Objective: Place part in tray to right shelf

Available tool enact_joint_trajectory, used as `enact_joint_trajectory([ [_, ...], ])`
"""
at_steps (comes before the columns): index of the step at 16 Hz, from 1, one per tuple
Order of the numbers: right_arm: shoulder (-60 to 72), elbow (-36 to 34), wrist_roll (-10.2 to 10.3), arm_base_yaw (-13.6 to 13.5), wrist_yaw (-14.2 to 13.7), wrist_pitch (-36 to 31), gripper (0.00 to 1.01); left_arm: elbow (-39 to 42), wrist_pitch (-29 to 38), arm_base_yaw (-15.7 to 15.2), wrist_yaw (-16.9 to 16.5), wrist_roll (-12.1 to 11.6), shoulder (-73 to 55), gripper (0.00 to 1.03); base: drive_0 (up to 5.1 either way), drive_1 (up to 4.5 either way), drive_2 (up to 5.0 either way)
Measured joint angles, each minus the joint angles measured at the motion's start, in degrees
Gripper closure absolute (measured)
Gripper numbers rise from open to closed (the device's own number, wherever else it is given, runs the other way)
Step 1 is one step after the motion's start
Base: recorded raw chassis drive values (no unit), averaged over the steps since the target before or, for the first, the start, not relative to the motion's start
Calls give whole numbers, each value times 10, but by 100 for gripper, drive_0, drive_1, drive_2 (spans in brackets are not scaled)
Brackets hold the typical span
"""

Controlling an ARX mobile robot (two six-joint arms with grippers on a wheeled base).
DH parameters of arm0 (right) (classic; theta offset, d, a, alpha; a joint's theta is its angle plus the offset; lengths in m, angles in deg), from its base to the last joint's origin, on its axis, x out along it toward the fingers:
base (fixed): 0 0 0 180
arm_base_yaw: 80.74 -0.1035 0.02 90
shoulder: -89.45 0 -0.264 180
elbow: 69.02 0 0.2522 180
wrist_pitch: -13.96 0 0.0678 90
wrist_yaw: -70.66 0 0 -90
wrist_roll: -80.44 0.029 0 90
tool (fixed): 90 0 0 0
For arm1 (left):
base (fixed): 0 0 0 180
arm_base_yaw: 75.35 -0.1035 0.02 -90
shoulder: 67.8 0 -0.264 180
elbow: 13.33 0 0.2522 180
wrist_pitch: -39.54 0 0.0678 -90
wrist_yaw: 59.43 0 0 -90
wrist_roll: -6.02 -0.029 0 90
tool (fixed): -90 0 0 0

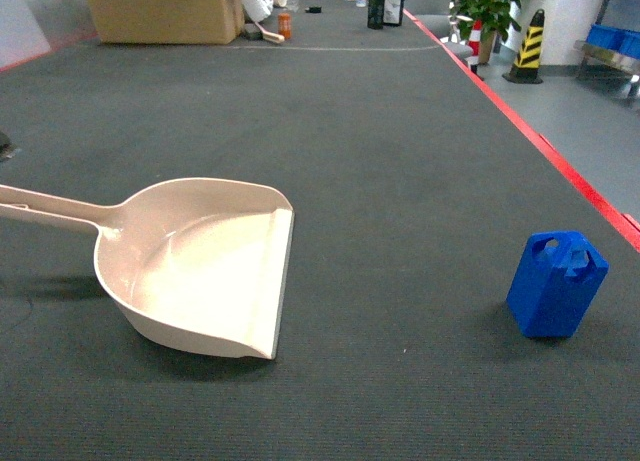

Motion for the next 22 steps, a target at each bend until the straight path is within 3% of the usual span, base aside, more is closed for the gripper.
enact_joint_trajectory([
  [1, 0, 0, 0, 0, 0, 0, 3, -79, -1, 1, 3, 66, -153, 5, 0, 0, 0],
  [2, 0, 0, 0, 0, 0, 0, 3, -109, 5, -9, 9, 87, -190, 5, 0, 0, 0],
  [13, 0, 0, 0, 0, 0, 0, 3, -201, 1, -31, 20, 141, -292, 5, 0, 0, 0],
  [15, 0, 0, 0, 0, 0, 0, 3, -239, 6, -31, 18, 164, -329, 5, 0, 0, 0],
  [18, 0, 0, 0, 0, 0, 0, 3, -286, 32, -37, 7, 182, -384, 36, 0, 0, 0],
  [21, 0, 0, 0, 0, 0, 0, 3, -281, 63, -40, 3, 201, -398, 71, 0, 0, 0],
  [22, 0, 0, 0, 0, 0, 0, 3, -271, 81, -40, -4, 225, -392, 81, 0, 0, 0],
])
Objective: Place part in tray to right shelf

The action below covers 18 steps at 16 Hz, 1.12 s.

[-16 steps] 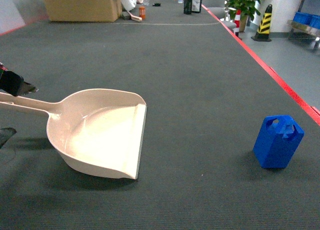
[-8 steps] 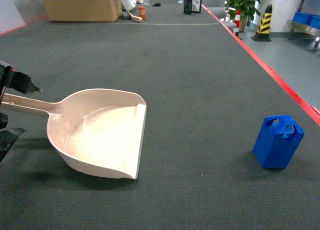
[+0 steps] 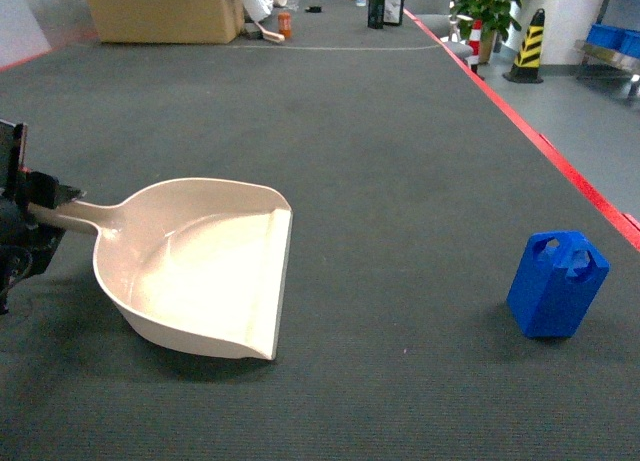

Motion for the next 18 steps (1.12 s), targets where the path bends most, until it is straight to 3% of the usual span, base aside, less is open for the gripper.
enact_joint_trajectory([
  [4, 0, 0, 0, 0, 0, 0, 3, 46, 11, 7, -2, 18, 54, 83, 0, 0, 0],
  [9, 0, 0, 0, 0, 0, 0, 3, 90, 16, 43, -1, 54, 209, 83, 0, 0, 0],
  [13, 0, 0, 0, 0, 0, 0, 3, 127, 19, 108, 20, 64, 273, 83, 0, 0, 0],
  [18, 0, 0, 0, 0, 0, 0, 3, 128, 34, 207, 39, 96, 256, 83, 0, 0, 0],
])
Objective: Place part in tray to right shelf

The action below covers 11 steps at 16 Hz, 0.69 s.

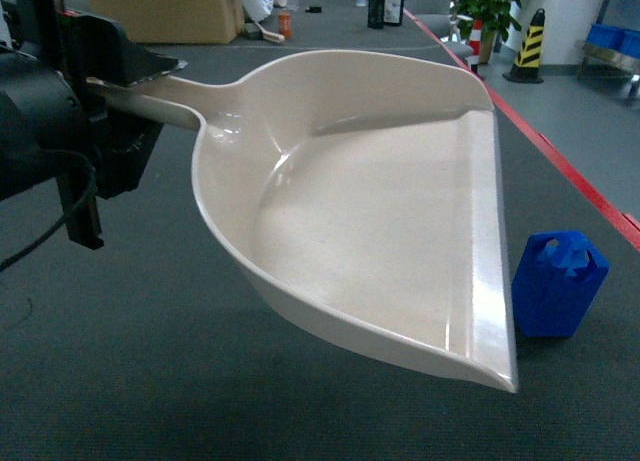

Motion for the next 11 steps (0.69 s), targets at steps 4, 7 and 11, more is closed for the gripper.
enact_joint_trajectory([
  [4, 0, 0, 0, 0, 0, 0, 3, 0, -1, 11, 4, 7, -17, 83, 0, 0, 0],
  [7, 82, 36, -23, 7, -67, 88, 3, 0, -1, 8, 6, 7, -17, 84, 0, 0, 0],
  [11, 411, 63, -61, 92, 3, -151, 3, 0, -1, 9, 5, 7, -17, 84, 0, 0, 0],
])
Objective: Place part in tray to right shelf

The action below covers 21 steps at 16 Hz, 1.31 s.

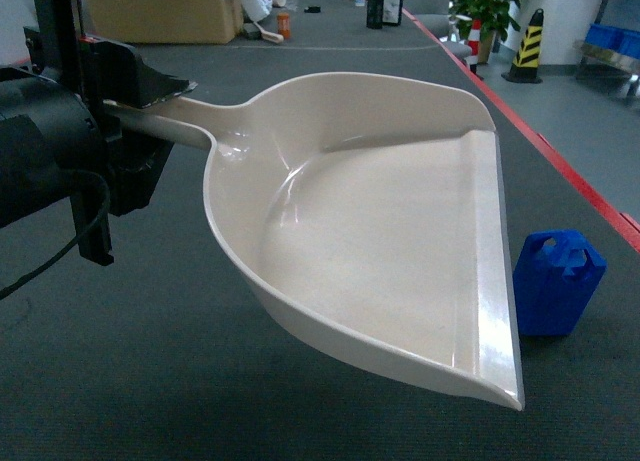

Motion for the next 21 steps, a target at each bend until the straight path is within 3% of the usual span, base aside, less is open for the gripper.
enact_joint_trajectory([
  [3, 253, 83, 2, -45, 50, -136, 3, 0, -1, 0, 0, 0, 0, 84, 0, 0, 0],
  [5, 365, 140, 2, -72, 83, -141, 3, 0, 0, 0, 0, 0, 0, 84, 0, 0, 0],
  [7, 443, 186, 1, -95, 90, -142, 3, 0, 0, 0, 0, 0, 0, 84, 0, 0, 0],
  [10, 514, 249, 10, -125, 86, -146, 3, 0, 0, 0, 0, 0, 0, 84, 0, 0, 0],
  [13, 579, 303, 45, -152, 77, -143, 3, 0, 0, 0, 0, 0, 0, 84, 0, 0, 0],
  [15, 620, 323, 65, -169, 52, -152, 3, 0, 0, 0, 0, 0, 0, 84, 0, 0, 0],
  [16, 635, 325, 78, -176, 32, -160, 6, 0, 0, 0, 0, 0, 0, 84, 0, 0, 0],
  [18, 643, 325, 98, -179, 23, -173, 26, 0, 0, 0, 1, 0, 0, 84, 0, 0, 0],
  [21, 614, 293, 112, -167, 20, -182, 53, 0, 0, 0, 0, 0, 0, 84, 0, 0, 0],
])
